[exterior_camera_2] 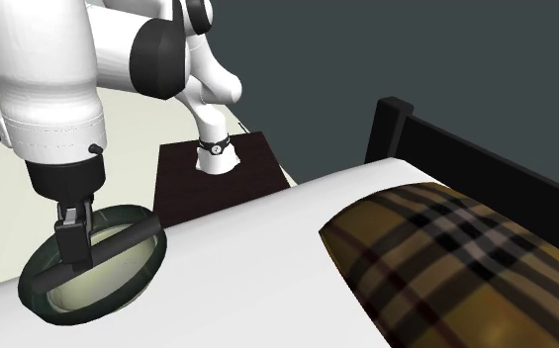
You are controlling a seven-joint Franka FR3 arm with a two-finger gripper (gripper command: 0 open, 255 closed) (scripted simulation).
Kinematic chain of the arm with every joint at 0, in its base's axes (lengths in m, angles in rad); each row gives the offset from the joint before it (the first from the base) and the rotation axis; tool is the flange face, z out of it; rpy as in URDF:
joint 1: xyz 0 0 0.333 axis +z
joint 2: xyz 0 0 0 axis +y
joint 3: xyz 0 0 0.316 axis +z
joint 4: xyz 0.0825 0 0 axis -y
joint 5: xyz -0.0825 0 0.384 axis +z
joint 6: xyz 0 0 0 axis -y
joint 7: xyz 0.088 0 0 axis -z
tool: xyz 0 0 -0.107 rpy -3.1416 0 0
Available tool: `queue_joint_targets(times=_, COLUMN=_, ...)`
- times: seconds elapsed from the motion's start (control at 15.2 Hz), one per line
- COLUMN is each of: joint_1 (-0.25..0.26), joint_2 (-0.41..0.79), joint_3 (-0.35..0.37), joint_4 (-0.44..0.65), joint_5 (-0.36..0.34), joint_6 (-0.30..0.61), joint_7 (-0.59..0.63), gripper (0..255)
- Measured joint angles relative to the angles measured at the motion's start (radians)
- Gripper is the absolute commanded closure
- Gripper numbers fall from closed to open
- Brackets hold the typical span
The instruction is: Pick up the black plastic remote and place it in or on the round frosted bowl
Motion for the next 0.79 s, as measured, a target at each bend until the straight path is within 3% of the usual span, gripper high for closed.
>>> queue_joint_targets(times=0.4, joint_1=0.025, joint_2=0.003, joint_3=0.006, joint_4=0.118, joint_5=0.002, joint_6=-0.115, joint_7=-0.009, gripper=0)
queue_joint_targets(times=0.79, joint_1=0.026, joint_2=0.004, joint_3=0.006, joint_4=0.130, joint_5=0.002, joint_6=-0.127, joint_7=-0.012, gripper=0)
